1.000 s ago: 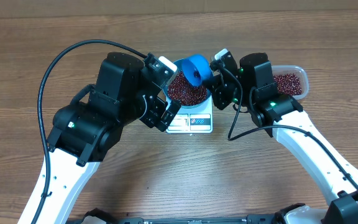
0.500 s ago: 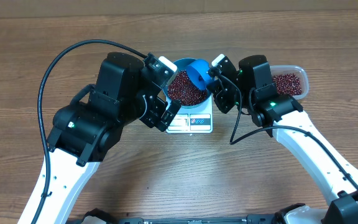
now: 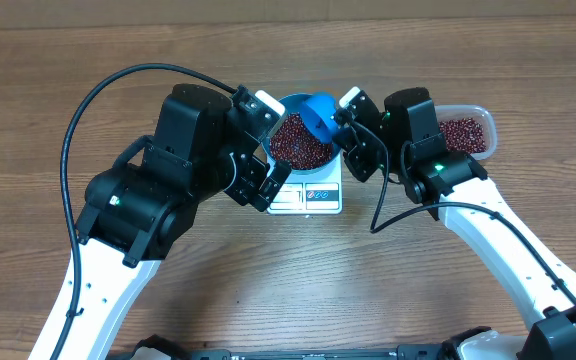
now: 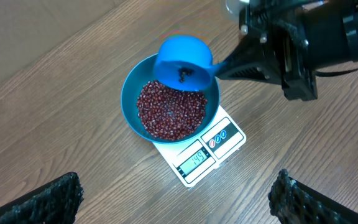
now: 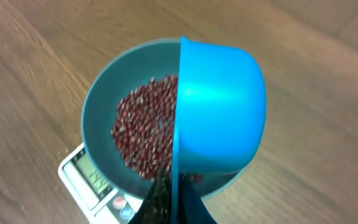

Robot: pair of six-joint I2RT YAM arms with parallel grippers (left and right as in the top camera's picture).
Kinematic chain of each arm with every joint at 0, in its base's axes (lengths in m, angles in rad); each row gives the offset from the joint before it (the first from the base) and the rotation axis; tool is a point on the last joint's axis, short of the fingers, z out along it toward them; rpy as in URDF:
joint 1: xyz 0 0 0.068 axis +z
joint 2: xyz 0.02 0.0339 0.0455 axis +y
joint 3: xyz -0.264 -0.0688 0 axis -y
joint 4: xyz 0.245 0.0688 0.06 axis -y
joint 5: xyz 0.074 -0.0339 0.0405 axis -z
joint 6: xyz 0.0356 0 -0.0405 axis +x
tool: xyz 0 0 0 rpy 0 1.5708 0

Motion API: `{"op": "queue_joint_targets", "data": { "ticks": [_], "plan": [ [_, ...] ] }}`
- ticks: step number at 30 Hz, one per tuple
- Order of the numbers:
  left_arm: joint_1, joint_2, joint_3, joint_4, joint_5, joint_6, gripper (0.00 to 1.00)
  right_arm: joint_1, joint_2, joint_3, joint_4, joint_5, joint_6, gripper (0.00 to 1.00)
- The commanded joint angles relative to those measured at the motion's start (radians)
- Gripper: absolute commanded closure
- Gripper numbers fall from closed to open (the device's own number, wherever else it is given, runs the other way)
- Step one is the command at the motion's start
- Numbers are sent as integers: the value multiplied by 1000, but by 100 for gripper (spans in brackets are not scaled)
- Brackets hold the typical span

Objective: Scoop item into bowl and weigh 150g on scale
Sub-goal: 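Tilt the scoop further over the bowl with the right gripper, emptying it, then move the scoop with the right gripper to the tub and dip it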

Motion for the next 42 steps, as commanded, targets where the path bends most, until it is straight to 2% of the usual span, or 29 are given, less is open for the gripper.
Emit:
{"op": "queue_joint_targets", "data": {
  "ticks": [1,6,11,16,21,27,31,34,42],
  "plan": [
    [2,5,21,2,18,-10,0,17,-27,28,-8,8,-12,96],
    [2,5,21,2,18,-11,0,17,-27,28,79,6,-30,96],
    [2,5,21,2,18,-10,0,19,-27,28,10,7,-27,96],
    [2,5,21,2,18,-11,0,21,-27,28,107,7,-30,96],
    [2,5,21,2,18,-10,1,23,-27,28,82,6,8,96],
    [2,5,21,1,18,-11,1,23,-27,28,79,-106,184,96],
    [2,5,21,2,18,-11,0,23,-27,28,82,-175,451,96],
    [2,5,21,2,18,-11,0,23,-27,28,79,-178,597,96],
    [2,5,21,2,18,-11,1,15,-27,28,139,-177,634,96]
  ]
}}
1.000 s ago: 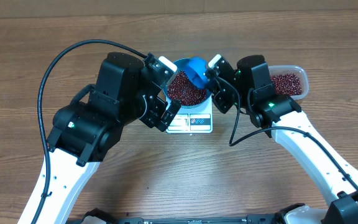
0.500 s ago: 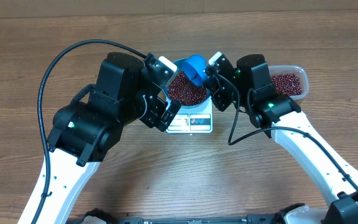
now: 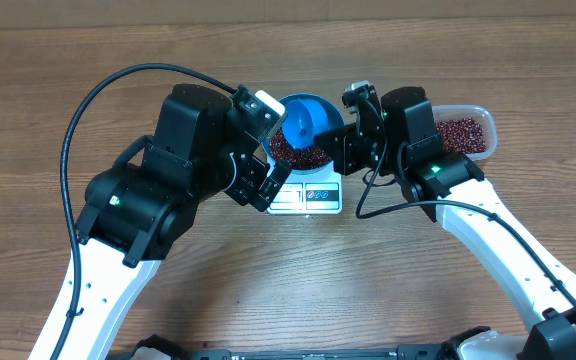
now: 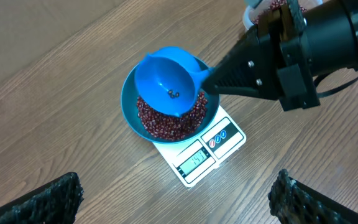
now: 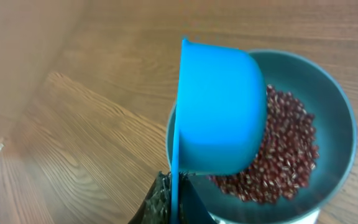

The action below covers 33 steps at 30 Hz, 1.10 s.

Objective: Scoop item into bowl and weigh 150g on scale
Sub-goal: 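Move the scoop with the right gripper to the tub and dip it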

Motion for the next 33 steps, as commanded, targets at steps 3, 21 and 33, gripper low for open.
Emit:
{"op": "queue_joint_targets", "data": {
  "ticks": [3,21,33],
  "plan": [
    [2,5,21,2,18,-10,1,-19,-25,27,86,-13,52,95],
    [2,5,21,1,18,-10,1,-342,-40,27,63,20,-52,95],
    [2,5,21,1,18,-10,0,-278,-104,27,47,-25,-66,95]
  ]
}}
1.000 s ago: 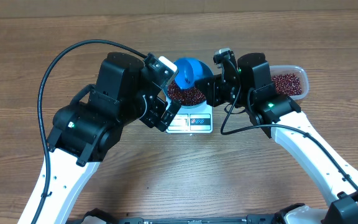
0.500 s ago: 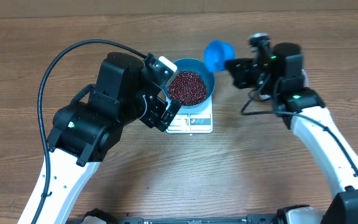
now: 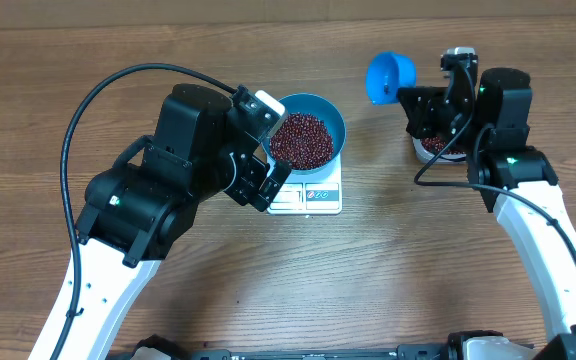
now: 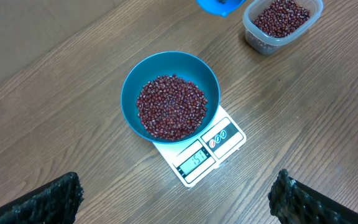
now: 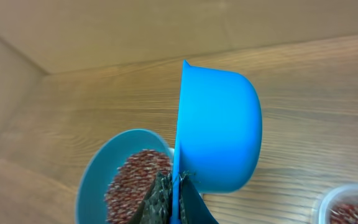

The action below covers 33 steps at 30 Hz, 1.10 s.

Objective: Scoop item into bowl and weigh 150g on scale
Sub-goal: 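Move the scoop with the right gripper to the tub and dip it, then carry the scoop with the right gripper back over the teal bowl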

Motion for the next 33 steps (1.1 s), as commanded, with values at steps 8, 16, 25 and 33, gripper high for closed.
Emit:
{"op": "queue_joint_targets", "data": {
  "ticks": [8,16,25,33],
  "plan": [
    [2,5,21,2,18,-10,1,173,1,26,-57,4,-131,95],
    [2,5,21,2,18,-10,0,315,71,26,-52,142,-311,96],
    [2,5,21,2,18,-10,1,383,163,26,-14,313,-380,96],
    [2,5,21,2,18,-10,0,382,166,26,-17,346,-433,96]
  ]
}}
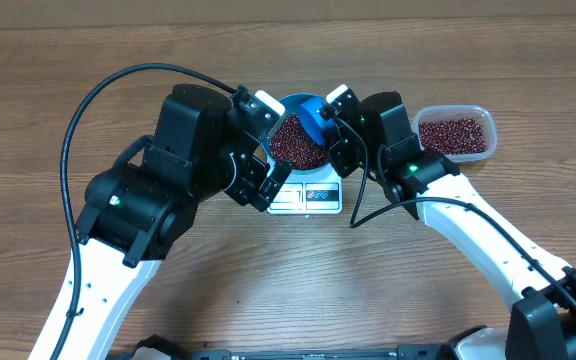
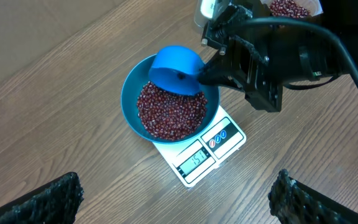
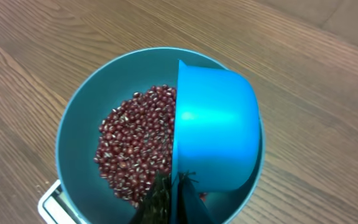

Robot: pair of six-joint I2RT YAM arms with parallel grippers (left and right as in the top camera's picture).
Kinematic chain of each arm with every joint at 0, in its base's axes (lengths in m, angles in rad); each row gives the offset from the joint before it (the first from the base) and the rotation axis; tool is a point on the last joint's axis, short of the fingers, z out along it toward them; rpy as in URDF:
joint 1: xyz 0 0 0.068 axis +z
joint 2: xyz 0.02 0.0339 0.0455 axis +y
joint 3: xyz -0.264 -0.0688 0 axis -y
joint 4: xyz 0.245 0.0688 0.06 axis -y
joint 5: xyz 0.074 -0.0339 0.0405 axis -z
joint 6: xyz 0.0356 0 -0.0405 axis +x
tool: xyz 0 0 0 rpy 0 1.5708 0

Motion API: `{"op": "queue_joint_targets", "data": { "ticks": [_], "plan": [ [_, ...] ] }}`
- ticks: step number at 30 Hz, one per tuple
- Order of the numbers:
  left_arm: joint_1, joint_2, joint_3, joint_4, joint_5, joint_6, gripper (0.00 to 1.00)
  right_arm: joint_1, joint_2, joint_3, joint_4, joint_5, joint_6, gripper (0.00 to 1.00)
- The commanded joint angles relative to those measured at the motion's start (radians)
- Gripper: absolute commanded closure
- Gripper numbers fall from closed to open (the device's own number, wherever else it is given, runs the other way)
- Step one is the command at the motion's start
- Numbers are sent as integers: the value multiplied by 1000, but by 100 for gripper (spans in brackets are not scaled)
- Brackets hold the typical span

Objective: Scoop item into bowl and weigh 150g on scale
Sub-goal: 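Carry the scoop with the right gripper back over the teal bowl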

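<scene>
A blue bowl (image 2: 127, 99) holding red beans (image 2: 166, 115) stands on the white scale (image 2: 204, 155). My right gripper (image 3: 173, 186) is shut on the handle of the blue scoop (image 3: 216, 124). The scoop (image 2: 176, 67) hangs over the bowl's far right side, its mouth turned towards the beans and its inside hidden. From overhead the scoop (image 1: 313, 115) overlaps the bowl (image 1: 286, 103), with the right gripper (image 1: 340, 135) just beside it. My left gripper (image 2: 176, 202) is open, held high on the near side of the scale (image 1: 308, 197). The display's digits are too small to read.
A clear plastic tub of red beans (image 1: 453, 133) sits at the back right, and its edge shows at the top of the left wrist view (image 2: 288, 6). The left arm's black body (image 1: 168, 190) stands left of the scale. A black cable (image 1: 78, 120) loops over the left side.
My right gripper held the scoop up at the back right, by the tub and away from the bowl. Now the scoop is over the bowl again. The left arm has not moved.
The scoop was tipped over the bowl with a few beans in it. It then stood further over the bowl, nearly empty. After that it was away by the tub, and now it is at the bowl's far right side again.
</scene>
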Motion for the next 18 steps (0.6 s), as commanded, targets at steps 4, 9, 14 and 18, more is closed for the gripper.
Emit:
{"op": "queue_joint_targets", "data": {
  "ticks": [4,9,14,18],
  "plan": [
    [2,5,21,2,18,-10,0,2,10,25,2,28,-32,96],
    [2,5,21,2,18,-10,0,3,37,24,3,24,-30,96],
    [2,5,21,2,18,-10,0,18,72,24,3,25,-30,96],
    [2,5,21,2,18,-10,1,42,87,24,2,23,-29,96]
  ]
}}
